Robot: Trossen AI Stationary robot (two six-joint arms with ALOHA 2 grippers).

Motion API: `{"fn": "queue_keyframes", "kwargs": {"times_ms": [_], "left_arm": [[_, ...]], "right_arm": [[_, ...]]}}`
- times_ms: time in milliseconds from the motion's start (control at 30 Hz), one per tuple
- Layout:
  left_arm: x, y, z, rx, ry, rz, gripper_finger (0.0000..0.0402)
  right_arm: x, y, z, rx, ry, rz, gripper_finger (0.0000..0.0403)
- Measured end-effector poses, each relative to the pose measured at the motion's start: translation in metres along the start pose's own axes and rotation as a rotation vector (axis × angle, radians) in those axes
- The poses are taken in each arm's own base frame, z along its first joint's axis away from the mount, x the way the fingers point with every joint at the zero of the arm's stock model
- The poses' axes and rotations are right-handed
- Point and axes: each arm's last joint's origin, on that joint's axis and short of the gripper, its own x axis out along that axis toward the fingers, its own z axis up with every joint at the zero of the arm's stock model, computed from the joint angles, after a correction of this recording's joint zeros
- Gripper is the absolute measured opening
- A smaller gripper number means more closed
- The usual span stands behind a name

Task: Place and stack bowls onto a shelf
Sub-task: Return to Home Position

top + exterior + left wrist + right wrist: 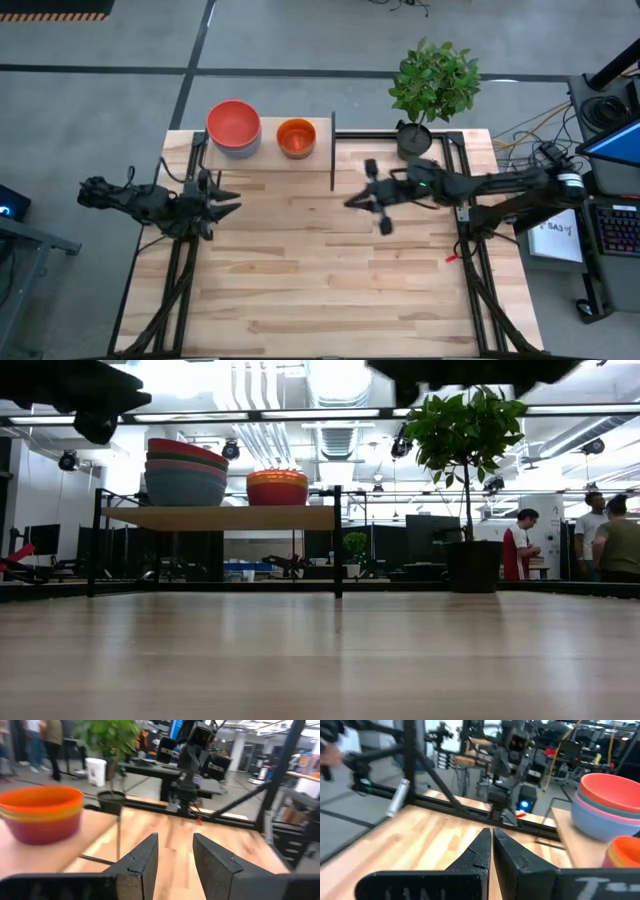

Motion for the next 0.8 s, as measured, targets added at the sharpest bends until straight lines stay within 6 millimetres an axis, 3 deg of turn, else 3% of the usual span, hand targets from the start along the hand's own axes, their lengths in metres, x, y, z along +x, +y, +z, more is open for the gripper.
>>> {"fn": "queue_keyframes", "kwargs": {"times_ms": [133,367,800], "left_arm": [[0.007,-0.003,-0.02,-0.049,0.033,-0.064,0.0097],[0.016,-0.005,-0.05,-0.104,0.009,-0.127,0.0079],[0.02,-0.003,-0.075,-0.126,0.007,-0.126,0.0041]], "right_arm": [[-0.029,0.012,-0.01,0.044,-0.022,-0.004,0.0009],[-0.063,0.027,-0.029,0.068,-0.043,-0.008,0.0009],[-0.105,0.048,-0.064,0.07,-0.076,-0.015,0.0009]]}}
